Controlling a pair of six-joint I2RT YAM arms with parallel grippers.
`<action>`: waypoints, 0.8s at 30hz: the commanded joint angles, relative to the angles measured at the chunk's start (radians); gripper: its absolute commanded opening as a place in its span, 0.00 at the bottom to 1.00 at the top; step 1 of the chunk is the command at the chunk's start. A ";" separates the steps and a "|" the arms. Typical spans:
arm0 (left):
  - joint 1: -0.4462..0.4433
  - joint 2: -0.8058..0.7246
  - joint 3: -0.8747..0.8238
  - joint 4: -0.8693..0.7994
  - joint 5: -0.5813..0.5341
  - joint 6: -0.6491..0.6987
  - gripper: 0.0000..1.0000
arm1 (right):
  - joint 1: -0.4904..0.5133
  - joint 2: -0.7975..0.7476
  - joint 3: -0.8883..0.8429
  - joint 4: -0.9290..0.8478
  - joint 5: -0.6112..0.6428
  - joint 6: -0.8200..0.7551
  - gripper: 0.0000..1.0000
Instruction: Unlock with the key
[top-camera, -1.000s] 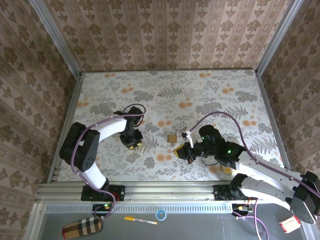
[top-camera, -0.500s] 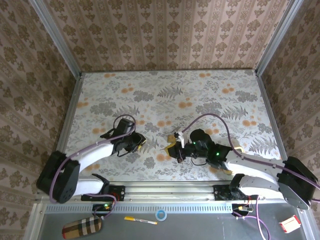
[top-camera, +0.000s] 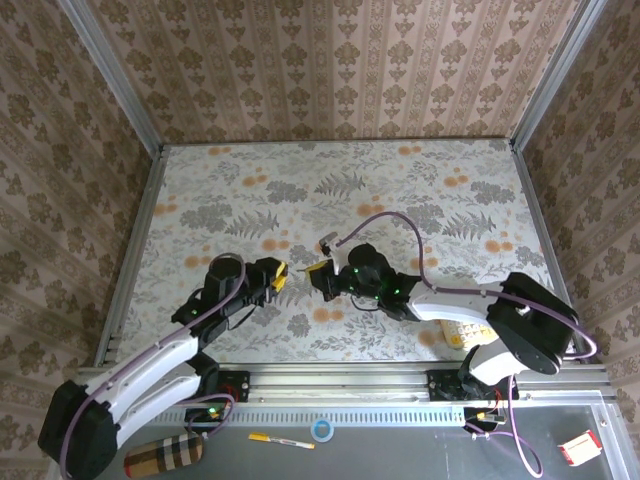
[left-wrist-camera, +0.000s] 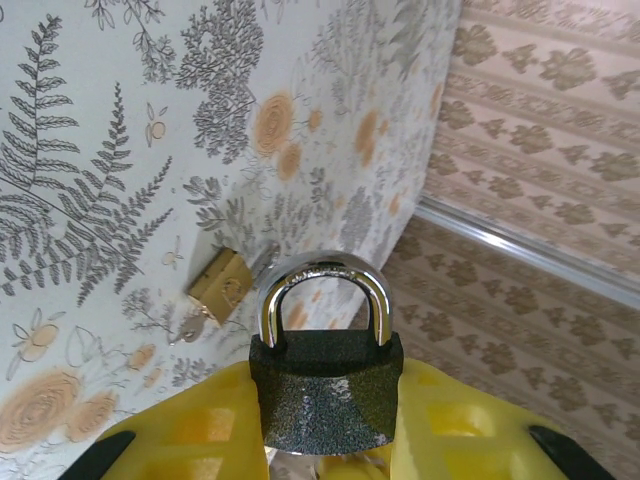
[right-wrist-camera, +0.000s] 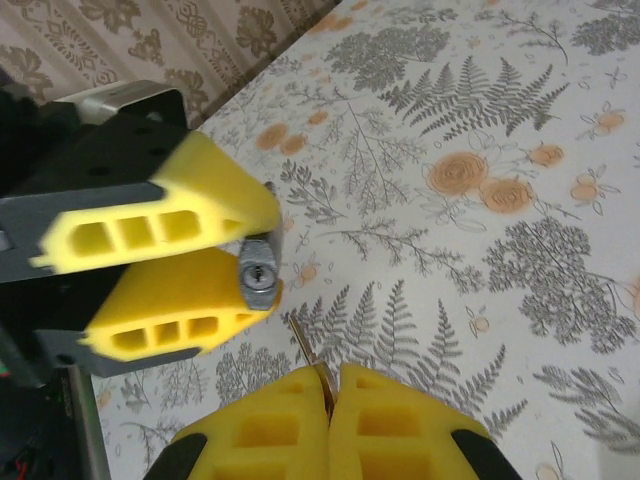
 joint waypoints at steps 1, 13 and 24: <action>-0.006 -0.054 -0.019 -0.054 -0.044 -0.081 0.05 | 0.015 0.040 0.036 0.100 0.031 -0.013 0.00; -0.018 -0.047 -0.030 -0.056 -0.044 -0.093 0.03 | 0.047 0.074 0.044 0.125 0.032 -0.016 0.00; -0.026 -0.046 -0.028 -0.063 -0.051 -0.090 0.02 | 0.054 0.106 0.047 0.149 0.034 -0.008 0.00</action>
